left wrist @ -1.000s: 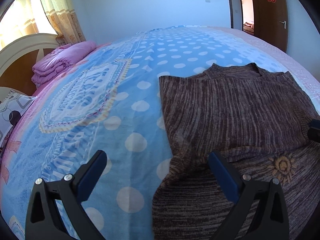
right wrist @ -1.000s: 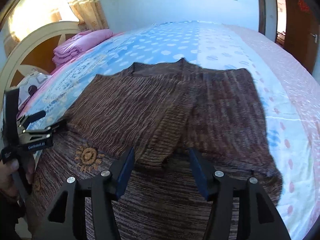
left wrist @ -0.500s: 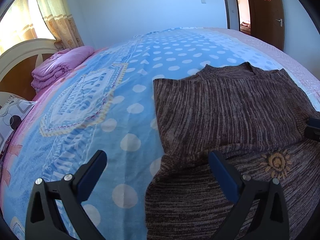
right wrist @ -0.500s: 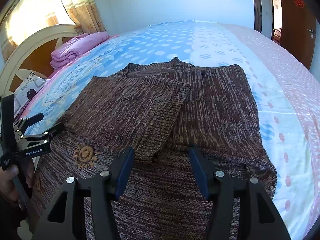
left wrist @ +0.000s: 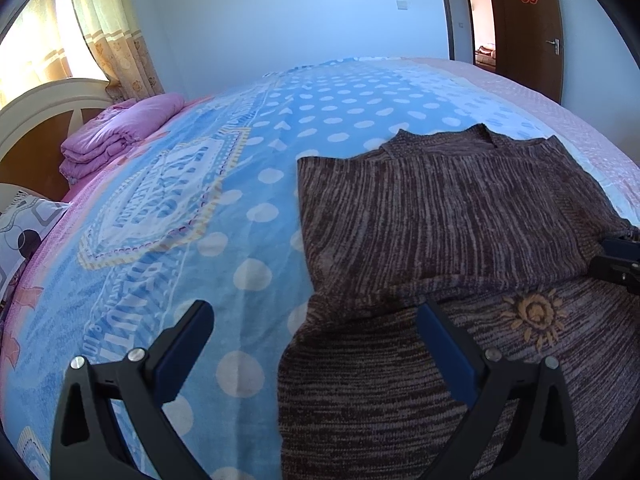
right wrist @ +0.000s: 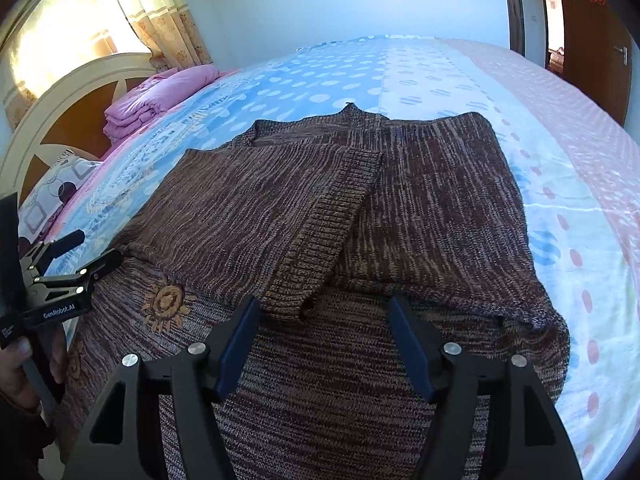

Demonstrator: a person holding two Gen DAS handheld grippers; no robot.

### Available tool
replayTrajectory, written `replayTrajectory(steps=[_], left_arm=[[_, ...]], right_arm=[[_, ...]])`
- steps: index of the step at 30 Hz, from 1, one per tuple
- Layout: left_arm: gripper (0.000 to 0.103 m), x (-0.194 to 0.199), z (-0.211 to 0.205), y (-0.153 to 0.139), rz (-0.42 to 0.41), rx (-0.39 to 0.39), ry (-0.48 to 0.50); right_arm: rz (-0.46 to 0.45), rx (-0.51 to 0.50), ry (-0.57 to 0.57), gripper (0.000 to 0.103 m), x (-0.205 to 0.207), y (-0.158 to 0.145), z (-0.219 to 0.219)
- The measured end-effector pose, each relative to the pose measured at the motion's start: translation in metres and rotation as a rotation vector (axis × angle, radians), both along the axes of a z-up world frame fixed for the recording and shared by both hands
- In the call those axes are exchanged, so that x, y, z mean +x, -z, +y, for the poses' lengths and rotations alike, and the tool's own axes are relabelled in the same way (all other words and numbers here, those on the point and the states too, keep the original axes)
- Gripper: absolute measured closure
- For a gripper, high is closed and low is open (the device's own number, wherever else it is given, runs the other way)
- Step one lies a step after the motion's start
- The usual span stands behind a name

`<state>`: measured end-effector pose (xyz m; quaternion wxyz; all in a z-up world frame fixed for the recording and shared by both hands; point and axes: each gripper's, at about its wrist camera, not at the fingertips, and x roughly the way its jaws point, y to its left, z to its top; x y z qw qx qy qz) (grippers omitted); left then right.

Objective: Fold small clothes

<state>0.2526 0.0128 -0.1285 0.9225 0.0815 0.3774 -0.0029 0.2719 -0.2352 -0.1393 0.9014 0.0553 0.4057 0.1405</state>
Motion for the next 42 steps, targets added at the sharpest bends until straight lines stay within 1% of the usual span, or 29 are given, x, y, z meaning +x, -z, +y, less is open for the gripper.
replayTrajectory(steps=[1, 2, 3, 6, 8, 10, 13, 15, 16, 17, 18, 27, 35, 39, 42], left_arm=[[0.000, -0.001, 0.000, 0.000, 0.001, 0.000, 0.001], [0.000, -0.001, 0.000, 0.000, 0.003, -0.001, 0.000], [0.000, -0.002, 0.000, 0.000, 0.004, -0.004, 0.000], [0.000, -0.005, 0.001, -0.001, 0.005, -0.013, 0.001], [0.000, -0.006, 0.001, 0.000, 0.004, -0.011, 0.005], [0.000, -0.006, 0.002, 0.001, 0.009, -0.011, 0.003], [0.000, -0.005, 0.004, 0.003, 0.018, -0.020, -0.004], [0.000, -0.006, 0.005, 0.003, 0.017, -0.024, -0.005], [0.000, -0.008, 0.004, 0.003, 0.017, -0.024, -0.004], [0.000, -0.010, 0.004, 0.002, 0.017, -0.023, -0.002], [0.000, -0.012, 0.004, 0.002, 0.016, -0.025, 0.002], [0.000, -0.046, 0.000, 0.003, 0.032, -0.033, 0.047], [0.000, -0.075, -0.004, 0.005, 0.036, -0.028, 0.078], [0.000, -0.091, -0.001, 0.004, 0.048, -0.052, 0.083], [0.000, -0.101, -0.003, 0.006, 0.052, -0.045, 0.097]], right_arm=[[0.004, 0.014, -0.009, 0.029, 0.001, 0.001, 0.000], [0.007, 0.015, -0.021, 0.025, 0.001, 0.001, 0.001], [0.006, 0.000, -0.032, 0.021, 0.001, 0.002, 0.004], [0.001, -0.071, -0.043, 0.019, 0.000, 0.001, 0.016], [-0.009, -0.089, -0.041, 0.019, -0.001, 0.001, 0.018], [-0.014, -0.052, -0.040, 0.019, -0.002, 0.000, 0.013], [-0.020, 0.077, -0.016, 0.019, -0.004, -0.001, -0.005], [-0.021, 0.129, 0.010, 0.022, -0.006, -0.001, -0.016], [-0.021, 0.129, 0.021, 0.026, -0.007, -0.002, -0.017], [-0.021, 0.119, 0.032, 0.031, -0.010, -0.003, -0.018], [-0.025, 0.109, 0.040, 0.032, -0.013, -0.004, -0.018], [-0.036, 0.037, 0.041, 0.032, -0.051, -0.006, -0.018], [-0.022, 0.016, 0.041, 0.032, -0.081, -0.005, -0.022], [-0.023, 0.013, 0.045, 0.032, -0.100, -0.003, -0.023], [-0.022, 0.003, 0.039, 0.032, -0.112, -0.002, -0.024]])
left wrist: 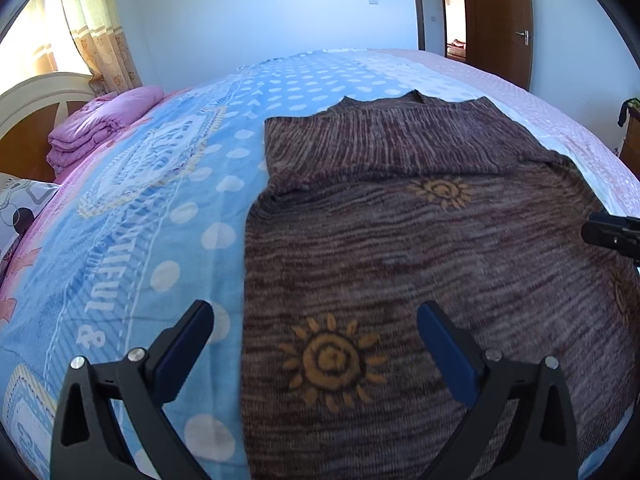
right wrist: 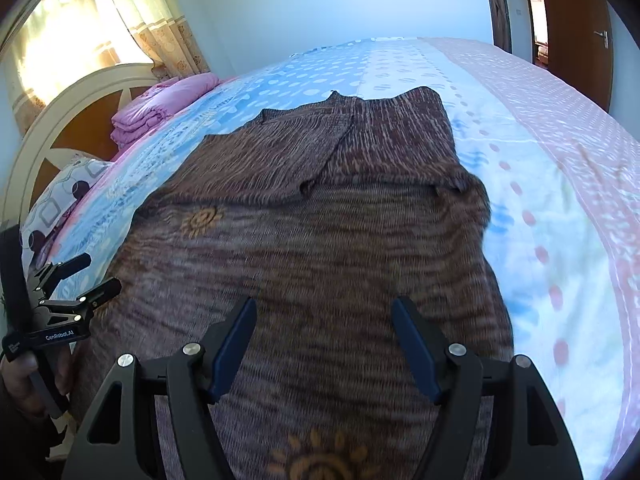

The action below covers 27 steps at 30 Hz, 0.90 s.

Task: Fold small clothes
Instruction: 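Move both tools toward the sweater hem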

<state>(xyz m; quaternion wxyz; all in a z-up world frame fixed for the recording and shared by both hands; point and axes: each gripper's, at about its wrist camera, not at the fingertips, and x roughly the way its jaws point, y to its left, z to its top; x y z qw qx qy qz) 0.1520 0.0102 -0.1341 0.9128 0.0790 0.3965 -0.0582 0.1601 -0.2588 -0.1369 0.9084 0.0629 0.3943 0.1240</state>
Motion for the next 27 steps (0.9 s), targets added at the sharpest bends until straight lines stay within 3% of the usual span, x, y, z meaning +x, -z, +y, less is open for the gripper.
replayTrajectory(steps=[27], left_arm=[[0.000, -0.067, 0.009, 0.017, 0.082, -0.018, 0.050]], right_arm=[[0.020, -0.028, -0.003, 0.032, -0.084, 0.008, 0.006]])
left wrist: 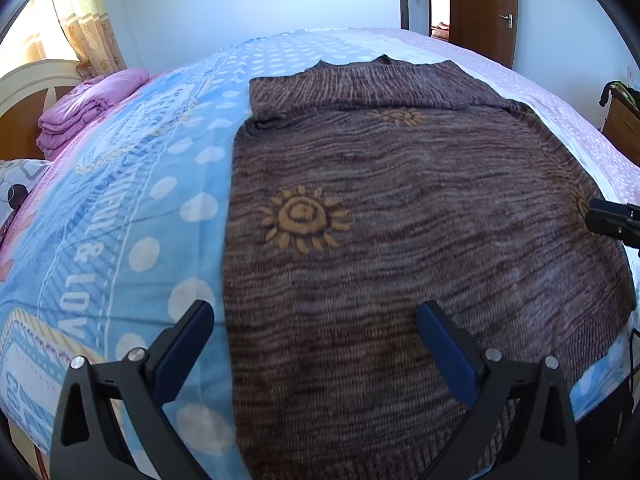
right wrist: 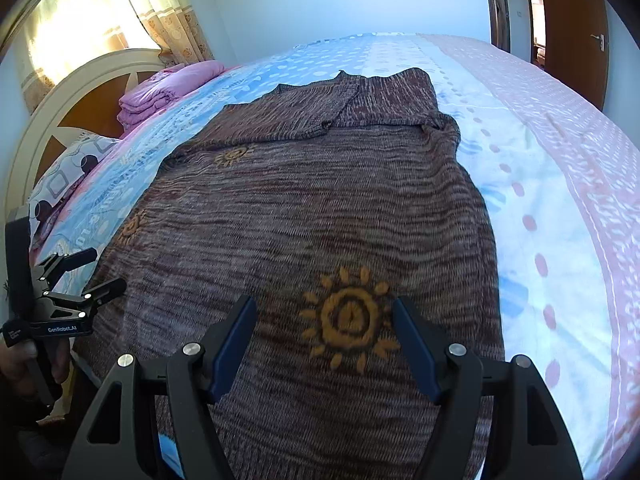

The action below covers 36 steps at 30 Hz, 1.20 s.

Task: Fold small clothes
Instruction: 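Move both tools toward the sweater hem, then grasp the sweater hem with the left tool while the right tool grasps it too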

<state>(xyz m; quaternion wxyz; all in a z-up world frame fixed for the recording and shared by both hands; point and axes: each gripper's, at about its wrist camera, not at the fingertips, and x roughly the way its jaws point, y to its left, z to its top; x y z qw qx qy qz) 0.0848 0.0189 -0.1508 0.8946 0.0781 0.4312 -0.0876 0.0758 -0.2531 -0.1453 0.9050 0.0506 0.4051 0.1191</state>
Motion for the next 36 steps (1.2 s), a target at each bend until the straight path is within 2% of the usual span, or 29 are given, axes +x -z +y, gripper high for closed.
replayTrajectory(steps=[8, 19, 21, 28, 31, 36], left_arm=[[0.002, -0.013, 0.000, 0.002, 0.001, 0.006, 0.008], [0.011, -0.038, 0.012, 0.003, 0.055, -0.066, 0.013], [0.016, -0.042, 0.016, 0.003, 0.058, -0.077, 0.007], [0.019, -0.060, 0.025, 0.004, 0.092, -0.124, -0.001], [0.025, -0.067, 0.029, 0.003, 0.099, -0.131, -0.002], [0.039, -0.074, 0.046, 0.005, 0.129, -0.192, -0.032]], right_arm=[[-0.003, 0.000, 0.011, 0.032, -0.020, 0.006, 0.000], [0.015, 0.006, -0.003, 0.032, -0.044, 0.010, -0.002], [0.016, 0.004, -0.007, 0.032, -0.048, 0.011, -0.003], [0.010, -0.008, -0.011, 0.032, -0.057, 0.014, -0.001], [0.012, 0.003, -0.010, 0.032, -0.057, 0.014, -0.003], [0.012, 0.006, -0.012, 0.032, -0.058, 0.015, -0.003]])
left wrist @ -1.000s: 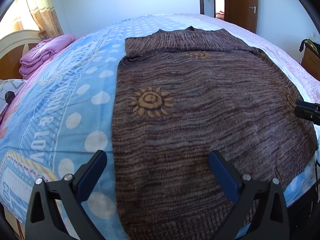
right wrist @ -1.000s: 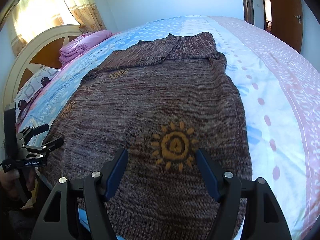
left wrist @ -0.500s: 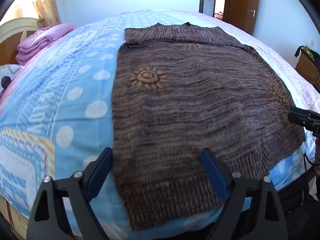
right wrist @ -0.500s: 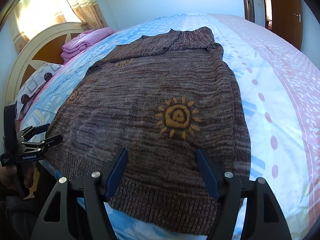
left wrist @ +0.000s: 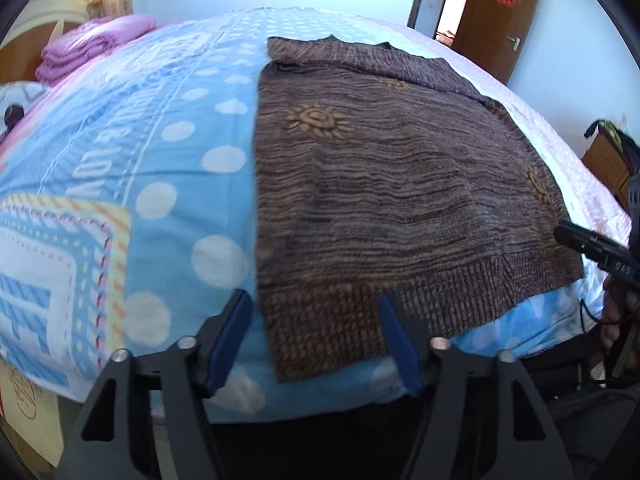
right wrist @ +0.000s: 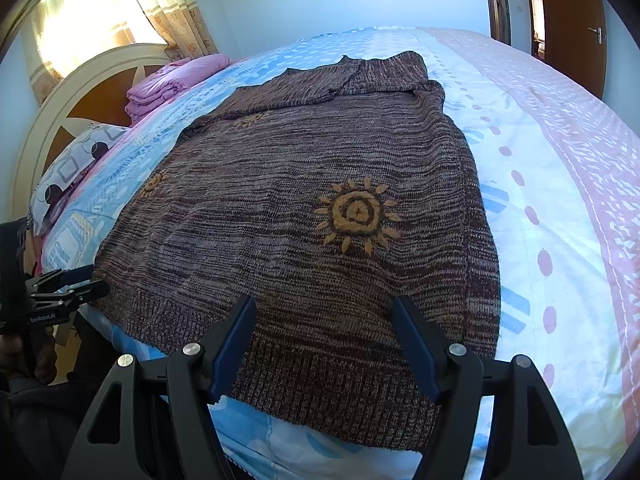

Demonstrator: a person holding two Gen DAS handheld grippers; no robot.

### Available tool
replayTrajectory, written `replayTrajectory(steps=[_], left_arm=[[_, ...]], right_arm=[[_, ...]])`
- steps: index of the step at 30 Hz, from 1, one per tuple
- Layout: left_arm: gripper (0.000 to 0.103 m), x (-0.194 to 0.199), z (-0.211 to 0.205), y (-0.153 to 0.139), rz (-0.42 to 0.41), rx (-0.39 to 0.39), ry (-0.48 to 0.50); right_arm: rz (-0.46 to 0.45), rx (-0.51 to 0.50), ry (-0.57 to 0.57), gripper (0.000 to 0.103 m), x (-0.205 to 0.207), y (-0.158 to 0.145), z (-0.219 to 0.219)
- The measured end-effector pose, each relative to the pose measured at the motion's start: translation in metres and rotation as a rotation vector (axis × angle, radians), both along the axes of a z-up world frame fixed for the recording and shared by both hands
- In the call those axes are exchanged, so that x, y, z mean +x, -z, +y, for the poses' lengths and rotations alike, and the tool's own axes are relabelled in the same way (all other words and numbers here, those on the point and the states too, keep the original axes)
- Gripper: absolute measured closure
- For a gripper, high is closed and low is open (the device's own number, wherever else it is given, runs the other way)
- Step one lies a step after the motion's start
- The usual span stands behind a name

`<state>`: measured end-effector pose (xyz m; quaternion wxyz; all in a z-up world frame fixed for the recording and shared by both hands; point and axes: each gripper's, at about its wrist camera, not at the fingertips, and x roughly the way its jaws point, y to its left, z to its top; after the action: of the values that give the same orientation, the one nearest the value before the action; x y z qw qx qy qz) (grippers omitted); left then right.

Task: Fold small clothes
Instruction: 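Grasp the sweater hem with the left tool while the right tool grasps it too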

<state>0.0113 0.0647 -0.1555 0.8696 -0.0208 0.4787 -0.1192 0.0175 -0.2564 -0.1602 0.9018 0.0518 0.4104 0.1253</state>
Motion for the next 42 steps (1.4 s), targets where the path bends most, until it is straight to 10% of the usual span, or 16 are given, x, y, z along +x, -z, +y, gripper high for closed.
replayTrajectory(steps=[8, 12, 25, 27, 38, 42], left_arm=[[0.040, -0.006, -0.006, 0.008, 0.007, -0.033, 0.005], [0.093, -0.003, -0.005, 0.007, 0.006, -0.017, 0.000], [0.094, -0.002, 0.007, 0.001, 0.007, -0.123, 0.016], [0.094, -0.001, 0.007, 0.004, 0.012, -0.119, 0.015], [0.094, -0.002, -0.004, 0.007, -0.046, -0.026, 0.048], [0.092, -0.001, -0.002, 0.007, -0.046, -0.032, 0.044]], right_arm=[[-0.008, 0.013, 0.004, 0.032, -0.001, 0.001, -0.001], [-0.006, 0.028, 0.001, 0.032, -0.001, -0.001, -0.004], [0.010, 0.088, 0.134, 0.034, -0.024, -0.014, -0.068], [0.048, 0.099, 0.129, 0.051, -0.027, -0.006, -0.072], [0.101, 0.130, 0.105, 0.064, -0.042, 0.014, -0.076], [0.093, 0.179, 0.086, 0.087, -0.043, 0.016, -0.076]])
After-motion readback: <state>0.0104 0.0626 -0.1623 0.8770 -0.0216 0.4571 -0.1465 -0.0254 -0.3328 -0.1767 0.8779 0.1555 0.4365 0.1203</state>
